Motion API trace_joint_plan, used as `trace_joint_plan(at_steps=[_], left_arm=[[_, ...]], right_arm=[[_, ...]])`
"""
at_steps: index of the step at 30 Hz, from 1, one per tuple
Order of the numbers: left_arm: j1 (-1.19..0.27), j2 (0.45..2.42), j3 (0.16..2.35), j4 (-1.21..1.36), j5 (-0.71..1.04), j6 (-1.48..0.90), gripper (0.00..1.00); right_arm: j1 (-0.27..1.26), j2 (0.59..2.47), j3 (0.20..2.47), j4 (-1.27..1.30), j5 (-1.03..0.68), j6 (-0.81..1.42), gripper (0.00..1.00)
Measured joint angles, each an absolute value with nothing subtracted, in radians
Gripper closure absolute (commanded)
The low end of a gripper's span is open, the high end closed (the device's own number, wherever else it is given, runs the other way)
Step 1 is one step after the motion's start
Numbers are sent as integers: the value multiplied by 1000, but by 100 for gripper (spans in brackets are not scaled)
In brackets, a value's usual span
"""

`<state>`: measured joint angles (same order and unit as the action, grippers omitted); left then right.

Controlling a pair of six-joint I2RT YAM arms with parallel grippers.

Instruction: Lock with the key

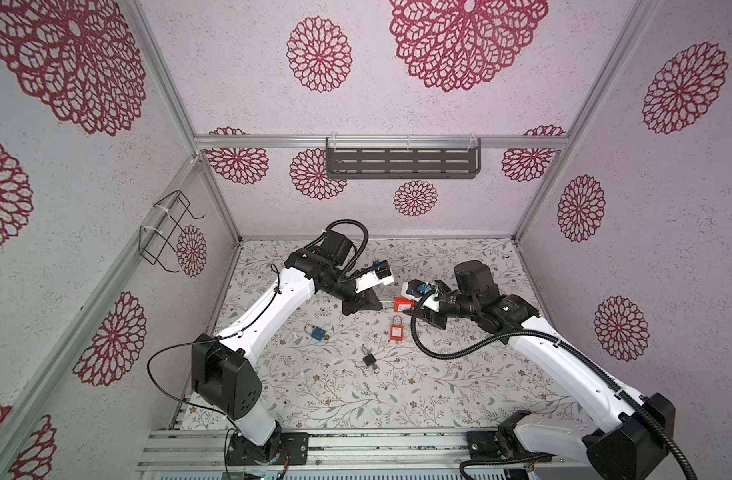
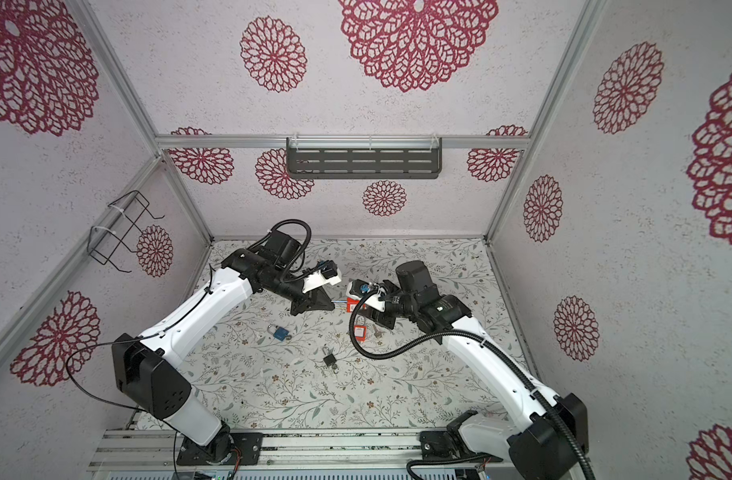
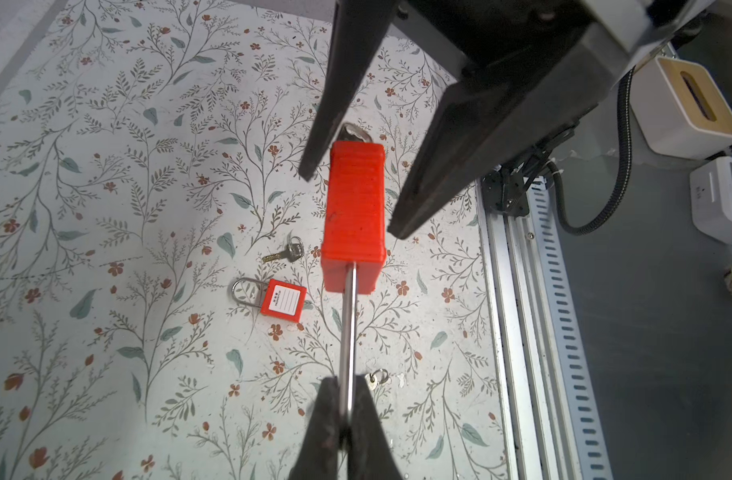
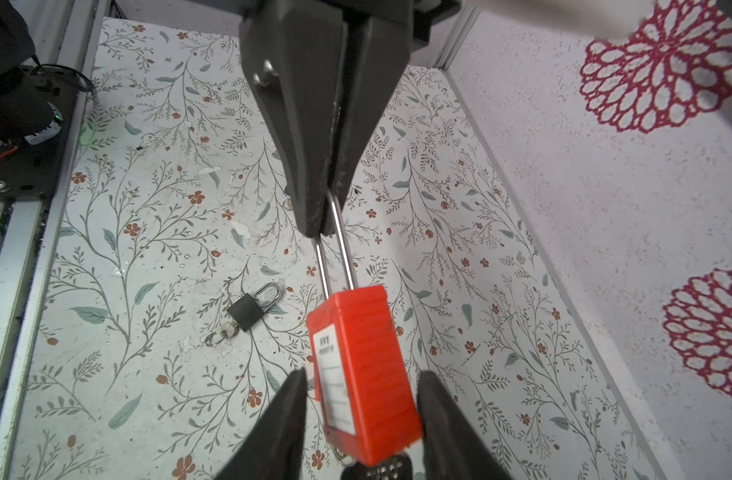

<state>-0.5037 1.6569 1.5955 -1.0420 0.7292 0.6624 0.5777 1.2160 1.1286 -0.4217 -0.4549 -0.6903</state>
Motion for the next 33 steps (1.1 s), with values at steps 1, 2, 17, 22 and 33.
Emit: trace_joint_plan(at_steps=[1,2,17,22,33], left_arm=[[-504,1657,1592,-1041,729,654,100],[-504,1656,1590,-1040,728,646,100],[-537,1600,1543,-996,632,605,100],[-539,1580,1530,-987,622,613,100],[-538,1535,1489,-981,649,666,100]], right_arm=[[579,1216,1137,-431,-448,-697,45],[579,1216,1146,-442,-445,-701,45],[579,1375,1361,-695,-467,-742,48],[579,1383,1363,-719,-496,-741,55],[579,1382,1341,-693,-545,-732,54]])
